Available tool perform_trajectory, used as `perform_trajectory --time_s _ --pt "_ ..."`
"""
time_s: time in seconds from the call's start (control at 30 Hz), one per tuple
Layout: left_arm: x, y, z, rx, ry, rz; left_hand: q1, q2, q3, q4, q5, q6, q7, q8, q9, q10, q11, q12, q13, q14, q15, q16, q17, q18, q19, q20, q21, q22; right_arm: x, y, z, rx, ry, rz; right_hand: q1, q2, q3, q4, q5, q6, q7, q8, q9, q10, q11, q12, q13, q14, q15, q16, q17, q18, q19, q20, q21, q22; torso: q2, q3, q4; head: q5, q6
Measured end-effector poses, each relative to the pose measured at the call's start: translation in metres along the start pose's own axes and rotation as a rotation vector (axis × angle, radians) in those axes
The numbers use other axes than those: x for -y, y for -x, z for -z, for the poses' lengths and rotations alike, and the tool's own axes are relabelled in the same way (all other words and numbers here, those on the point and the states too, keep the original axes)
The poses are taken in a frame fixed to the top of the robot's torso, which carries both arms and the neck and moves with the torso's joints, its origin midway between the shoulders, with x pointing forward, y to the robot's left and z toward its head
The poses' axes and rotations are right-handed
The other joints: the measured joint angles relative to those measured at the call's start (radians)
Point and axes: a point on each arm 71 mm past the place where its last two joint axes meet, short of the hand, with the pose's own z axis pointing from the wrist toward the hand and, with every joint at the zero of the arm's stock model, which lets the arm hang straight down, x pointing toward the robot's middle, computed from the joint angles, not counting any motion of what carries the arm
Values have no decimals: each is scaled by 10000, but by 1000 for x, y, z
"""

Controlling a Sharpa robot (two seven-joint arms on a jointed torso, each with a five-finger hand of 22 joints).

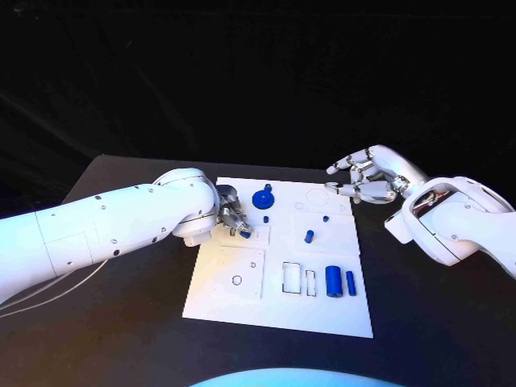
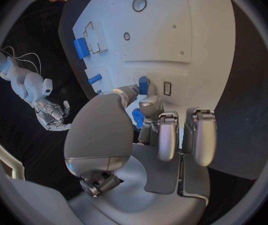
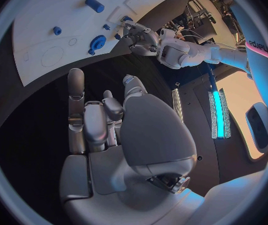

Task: Assemble the parts on the task board

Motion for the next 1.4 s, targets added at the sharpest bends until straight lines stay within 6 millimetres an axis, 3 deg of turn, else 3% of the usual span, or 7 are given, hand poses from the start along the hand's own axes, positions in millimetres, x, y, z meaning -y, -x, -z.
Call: perform_trajectory --time_s 0.17,0.63,0.97,1.4 --pt "0 -1 0 141 15 -114 -144 -63 97 -14 115 1 0 42 324 53 -52 0 -14 2 -2 0 -1 0 0 0 0 0 0 0 0 15 25 -13 0 0 3 3 43 0 0 0 -1 0 0 0 -1 3 -3 -39 -5 0 0 0 0 0 0 0 -1 -3 14" --pt "-1 -1 1 420 15 -200 -197 -117 141 -52 194 2 0 79 427 54 -52 0 -45 2 -1 0 -1 1 -1 0 0 0 0 2 1 172 13 -13 -70 70 40 40 293 34 -34 39 8 0 0 0 -9 36 -36 -39 -21 0 51 -51 1 0 2 2 0 10 52" --pt "-4 3 5 863 -6 305 -346 -265 400 -207 451 2 0 185 427 146 -110 0 -156 2 -73 0 -2 1 -38 -36 0 0 1 3 3 270 -3 -5 -67 67 40 40 293 34 -34 39 6 0 1 0 -9 36 -36 -99 -38 0 51 -51 2 0 6 6 2 -19 31" --pt "-3 2 5 1159 -57 612 -403 -322 480 -288 458 2 -1 192 427 146 -110 0 -166 2 -73 0 6 0 -2 -73 0 0 2 4 3 305 -11 -2 -67 66 40 40 293 34 -34 39 5 0 1 0 -8 36 -35 -99 -56 1 51 -51 -45 -13 0 0 13 -9 -11"
